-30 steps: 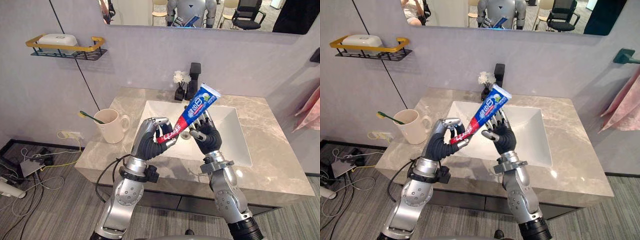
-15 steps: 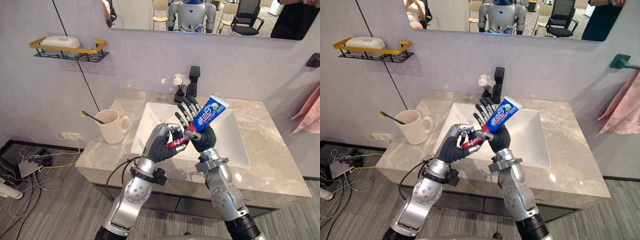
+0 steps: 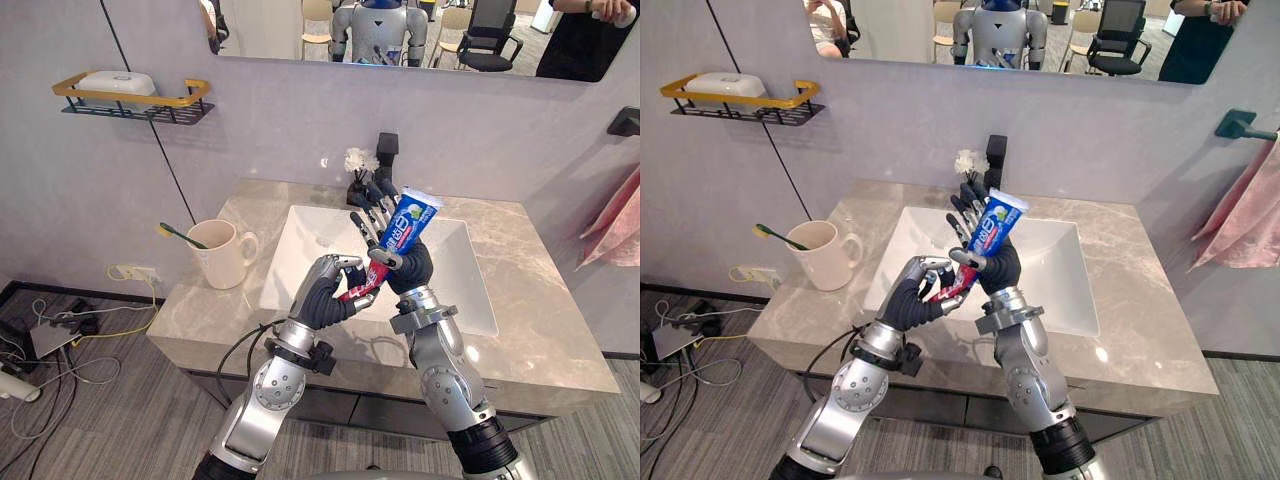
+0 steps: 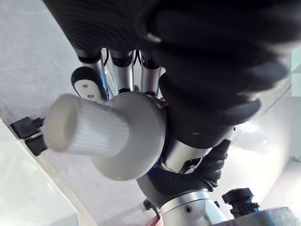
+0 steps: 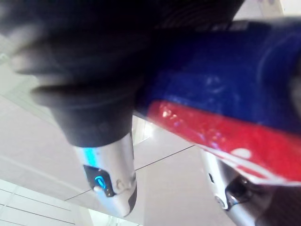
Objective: Organize washtable
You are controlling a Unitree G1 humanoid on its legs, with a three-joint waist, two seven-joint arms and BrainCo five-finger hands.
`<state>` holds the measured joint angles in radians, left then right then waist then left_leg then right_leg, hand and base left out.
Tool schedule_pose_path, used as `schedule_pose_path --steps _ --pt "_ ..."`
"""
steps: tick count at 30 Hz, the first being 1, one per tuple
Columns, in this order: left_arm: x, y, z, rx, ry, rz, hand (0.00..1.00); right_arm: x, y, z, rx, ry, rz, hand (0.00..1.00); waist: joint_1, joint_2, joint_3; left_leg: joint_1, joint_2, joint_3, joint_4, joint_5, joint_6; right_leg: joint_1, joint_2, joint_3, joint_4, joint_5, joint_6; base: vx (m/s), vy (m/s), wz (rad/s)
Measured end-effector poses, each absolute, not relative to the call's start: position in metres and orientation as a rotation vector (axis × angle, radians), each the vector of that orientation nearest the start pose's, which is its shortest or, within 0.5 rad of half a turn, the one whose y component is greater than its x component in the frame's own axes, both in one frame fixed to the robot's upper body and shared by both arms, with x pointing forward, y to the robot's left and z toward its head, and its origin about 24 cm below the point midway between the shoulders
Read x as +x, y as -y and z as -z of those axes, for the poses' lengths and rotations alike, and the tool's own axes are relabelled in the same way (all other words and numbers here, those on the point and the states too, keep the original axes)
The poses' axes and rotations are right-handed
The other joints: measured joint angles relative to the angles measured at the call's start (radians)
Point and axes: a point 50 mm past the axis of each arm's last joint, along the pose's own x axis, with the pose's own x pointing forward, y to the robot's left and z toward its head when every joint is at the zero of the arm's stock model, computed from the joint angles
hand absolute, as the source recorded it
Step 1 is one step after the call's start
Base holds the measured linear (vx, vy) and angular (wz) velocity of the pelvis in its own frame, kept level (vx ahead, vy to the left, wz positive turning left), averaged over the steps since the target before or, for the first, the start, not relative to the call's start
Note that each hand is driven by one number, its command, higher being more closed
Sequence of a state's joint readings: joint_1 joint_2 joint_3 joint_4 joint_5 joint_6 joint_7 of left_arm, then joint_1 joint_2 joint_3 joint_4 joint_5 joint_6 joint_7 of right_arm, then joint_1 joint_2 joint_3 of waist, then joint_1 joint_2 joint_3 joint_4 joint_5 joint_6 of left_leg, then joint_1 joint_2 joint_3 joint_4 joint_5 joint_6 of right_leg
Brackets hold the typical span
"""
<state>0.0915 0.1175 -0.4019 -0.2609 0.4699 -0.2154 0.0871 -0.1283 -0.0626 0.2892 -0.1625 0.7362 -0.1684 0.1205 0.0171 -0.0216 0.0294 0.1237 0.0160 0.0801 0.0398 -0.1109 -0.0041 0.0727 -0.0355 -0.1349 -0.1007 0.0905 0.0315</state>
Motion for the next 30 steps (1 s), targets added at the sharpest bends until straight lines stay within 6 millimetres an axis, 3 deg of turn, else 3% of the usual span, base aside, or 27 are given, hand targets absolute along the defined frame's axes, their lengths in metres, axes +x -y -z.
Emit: schedule_pose_path --steps 6,30 --pt "0.207 -0.073 -0.082 0.456 0.409 0.322 1.00 0.257 0.085 -0.127 0.690 0.365 -0.470 1.00 0.001 0.000 0.000 0.001 0.000 0.001 -0.001 0.000 0.000 0.000 0.000 0.001 0.000 0.000 0.000 0.00 0.000 0.00" --pt "0.209 -0.082 -0.089 0.477 0.425 0.289 1.00 0.259 0.084 -0.137 0.719 0.430 -0.483 1.00 0.000 0.001 0.001 0.004 0.001 0.003 -0.004 0.000 0.000 0.001 0.000 0.001 0.000 0.000 0.000 0.00 0.000 0.00"
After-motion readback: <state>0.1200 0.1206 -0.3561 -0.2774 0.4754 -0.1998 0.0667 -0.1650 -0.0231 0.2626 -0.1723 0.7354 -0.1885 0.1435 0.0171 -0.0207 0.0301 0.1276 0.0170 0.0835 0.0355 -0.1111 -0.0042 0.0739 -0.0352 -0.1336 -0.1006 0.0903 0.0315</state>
